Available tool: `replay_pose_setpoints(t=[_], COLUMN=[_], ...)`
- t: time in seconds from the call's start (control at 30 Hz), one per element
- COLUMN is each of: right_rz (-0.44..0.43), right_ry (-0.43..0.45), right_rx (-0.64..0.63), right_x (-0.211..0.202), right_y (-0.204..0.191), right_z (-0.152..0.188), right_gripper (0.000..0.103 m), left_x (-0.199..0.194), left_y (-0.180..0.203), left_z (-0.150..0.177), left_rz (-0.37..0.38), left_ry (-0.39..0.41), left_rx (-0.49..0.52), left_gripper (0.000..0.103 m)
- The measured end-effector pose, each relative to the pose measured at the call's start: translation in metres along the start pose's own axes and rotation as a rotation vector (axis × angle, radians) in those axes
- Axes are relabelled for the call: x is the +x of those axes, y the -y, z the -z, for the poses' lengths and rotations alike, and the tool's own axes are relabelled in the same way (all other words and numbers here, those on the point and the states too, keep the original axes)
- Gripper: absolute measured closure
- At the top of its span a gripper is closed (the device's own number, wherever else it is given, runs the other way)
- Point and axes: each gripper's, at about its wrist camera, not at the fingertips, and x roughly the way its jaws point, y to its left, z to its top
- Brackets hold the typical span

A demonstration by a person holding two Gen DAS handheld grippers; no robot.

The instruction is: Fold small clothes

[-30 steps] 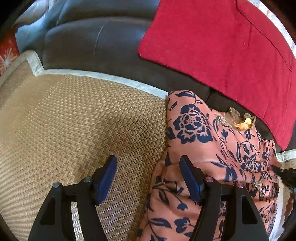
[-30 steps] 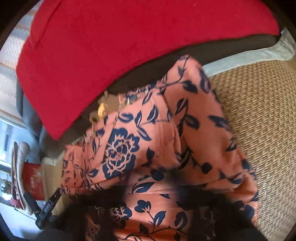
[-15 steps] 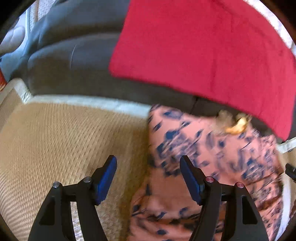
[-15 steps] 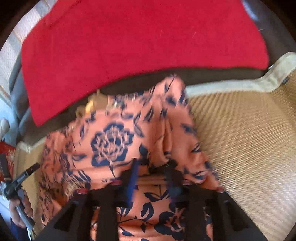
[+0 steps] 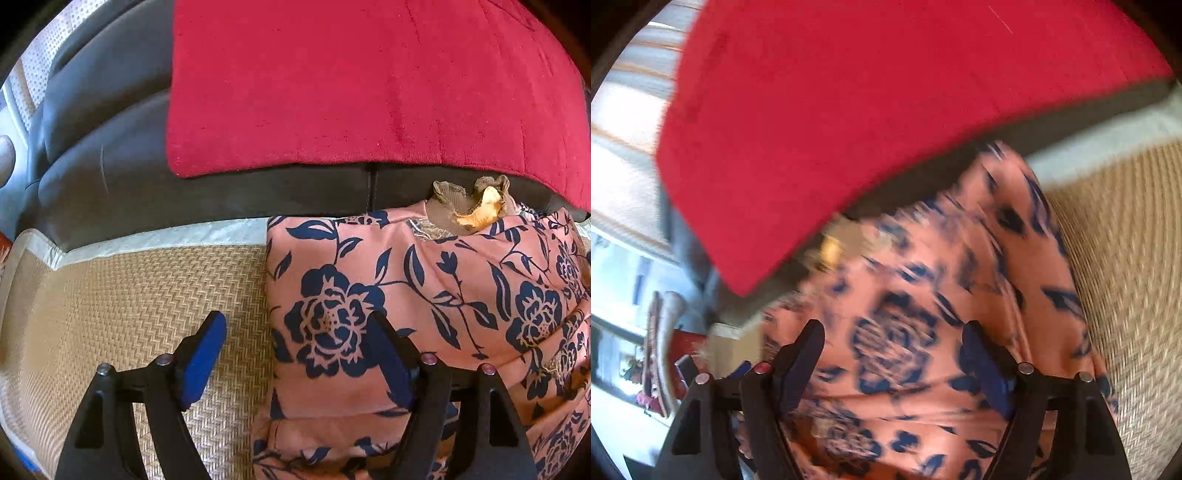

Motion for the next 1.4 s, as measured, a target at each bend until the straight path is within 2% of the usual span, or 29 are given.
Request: replay_pose_setpoints(t=[0.03,0.07,0.1,0.13,0.17,0.2,0.27,0.3,0.4,0.43,0.47,0.5,0.53,0.6,0.67,0.73,0.8,0.87,0.93,1.03,1.17,1.27,1.33,1.37,1.4], right_rz=[-0.034,-0.022,0.040,0.058,0.023,0.033,0.093,0.114,0.080,0.104,0.164,0.137,0.133,0.207,0.139,0.109,0.183,0.215,0.238,0.175,0.151,0.186,0.157,0.137,0.126], right_ry=[0.011,-0.013,-0.048,-0.063,0.005,0.029,0.079,0.064,0.014,-0.002,-0.054,-0.077,-0.056,-0.010,0.050,0.023,-0.029,-0.061,-0.075,-0.060,-0.056,-0.056,-0.075,-0.091,-0.108], right_rx=[0.013,0.026,0.035,0.071,0.111,0.120,0.058,0.019,-0.052,-0.064,-0.071,-0.080,-0.086,-0.087,-0.100,-0.099,-0.093,-0.062,-0.013,0.067,0.069,0.020,0.042,0.067,0.093], right_x=[0.005,0.017,0.030,0.037,0.027,0.018,-0.002,-0.008,-0.023,-0.026,-0.026,-0.028,-0.041,-0.073,-0.108,-0.133,-0.143,-0.160,-0.175,-0.184,-0.190,-0.186,-0.188,-0.184,-0.180], right_y=[0.003,0.012,0.017,0.031,0.035,0.033,0.021,0.015,0.011,0.015,0.025,0.031,0.031,0.023,0.017,0.023,0.035,0.062,0.086,0.106,0.101,0.093,0.094,0.096,0.101], right_z=[-0.006,-0.011,-0.018,-0.024,-0.027,-0.027,-0.020,-0.012,0.017,0.025,0.039,0.046,0.051,0.059,0.076,0.098,0.128,0.162,0.187,0.231,0.257,0.265,0.268,0.271,0.273], right_gripper=[0.013,0.011,0.013,0.017,0.018,0.018,0.015,0.015,0.014,0.014,0.013,0.013,0.014,0.012,0.012,0.011,0.011,0.011,0.011,0.011,0.011,0.014,0.027,0.049,0.064], left_x=[0.014,0.034,0.044,0.042,0.035,0.028,0.010,0.006,-0.009,-0.015,-0.020,-0.032,-0.041,-0.065,-0.089,-0.117,-0.122,-0.138,-0.142,-0.142,-0.150,-0.149,-0.153,-0.154,-0.154], left_y=[0.000,-0.001,-0.006,-0.011,-0.016,-0.019,-0.029,-0.033,-0.050,-0.058,-0.065,-0.066,-0.072,-0.078,-0.081,-0.077,-0.075,-0.068,-0.063,-0.064,-0.062,-0.058,-0.057,-0.057,-0.058], left_z=[0.002,0.003,0.004,0.005,0.004,0.005,0.016,0.022,0.048,0.061,0.073,0.093,0.107,0.131,0.157,0.180,0.200,0.222,0.233,0.243,0.251,0.257,0.262,0.263,0.264], left_rz=[-0.009,-0.037,-0.017,-0.003,0.003,0.007,-0.018,-0.021,-0.001,0.018,0.043,0.077,0.102,0.127,0.156,0.201,0.252,0.264,0.260,0.279,0.302,0.284,0.276,0.279,0.290], left_ry=[-0.050,-0.110,-0.116,-0.100,-0.098,-0.080,-0.039,-0.036,-0.055,-0.069,-0.083,-0.101,-0.108,-0.087,-0.064,-0.070,-0.097,-0.123,-0.129,-0.153,-0.147,-0.159,-0.155,-0.159,-0.162], left_rx=[0.007,0.006,-0.028,-0.058,-0.080,-0.091,-0.085,-0.082,-0.110,-0.140,-0.167,-0.199,-0.221,-0.246,-0.262,-0.280,-0.287,-0.282,-0.283,-0.319,-0.345,-0.326,-0.310,-0.314,-0.324], left_gripper=[0.023,0.018,0.016,0.016,0.016,0.016,0.016,0.016,0.016,0.016,0.016,0.016,0.016,0.016,0.016,0.016,0.016,0.016,0.016,0.016,0.016,0.017,0.019,0.025,0.029])
